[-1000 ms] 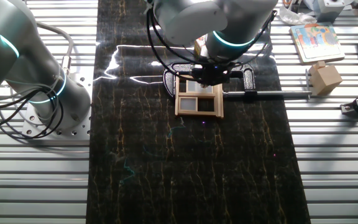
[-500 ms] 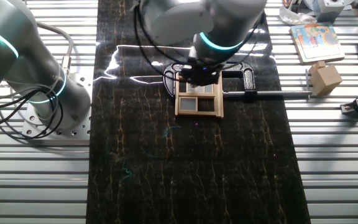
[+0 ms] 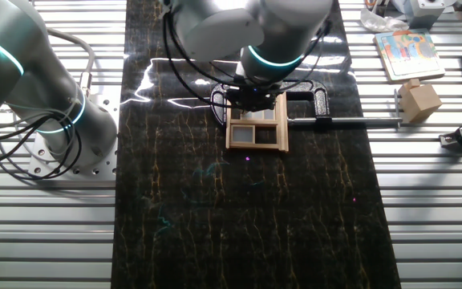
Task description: Open a sliding window
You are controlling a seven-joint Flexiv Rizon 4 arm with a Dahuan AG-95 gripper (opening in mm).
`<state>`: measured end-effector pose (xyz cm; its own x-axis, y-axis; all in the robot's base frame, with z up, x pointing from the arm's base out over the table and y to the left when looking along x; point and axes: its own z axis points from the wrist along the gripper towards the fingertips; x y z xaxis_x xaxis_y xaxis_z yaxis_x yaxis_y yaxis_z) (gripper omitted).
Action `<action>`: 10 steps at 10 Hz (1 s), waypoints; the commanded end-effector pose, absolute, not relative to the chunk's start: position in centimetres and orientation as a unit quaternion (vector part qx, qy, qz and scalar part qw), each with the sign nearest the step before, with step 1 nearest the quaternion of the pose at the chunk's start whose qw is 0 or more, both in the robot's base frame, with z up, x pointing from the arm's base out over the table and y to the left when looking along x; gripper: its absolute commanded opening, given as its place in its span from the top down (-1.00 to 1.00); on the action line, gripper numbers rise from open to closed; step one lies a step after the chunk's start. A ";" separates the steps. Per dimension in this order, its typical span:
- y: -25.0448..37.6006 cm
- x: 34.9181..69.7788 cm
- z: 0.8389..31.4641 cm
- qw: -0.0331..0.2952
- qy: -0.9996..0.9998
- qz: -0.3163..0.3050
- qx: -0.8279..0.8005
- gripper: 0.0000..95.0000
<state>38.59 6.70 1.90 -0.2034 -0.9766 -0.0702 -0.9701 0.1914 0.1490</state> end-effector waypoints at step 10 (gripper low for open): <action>6.8 38.0 1.9 0.020 -0.777 -0.079 0.624 1.00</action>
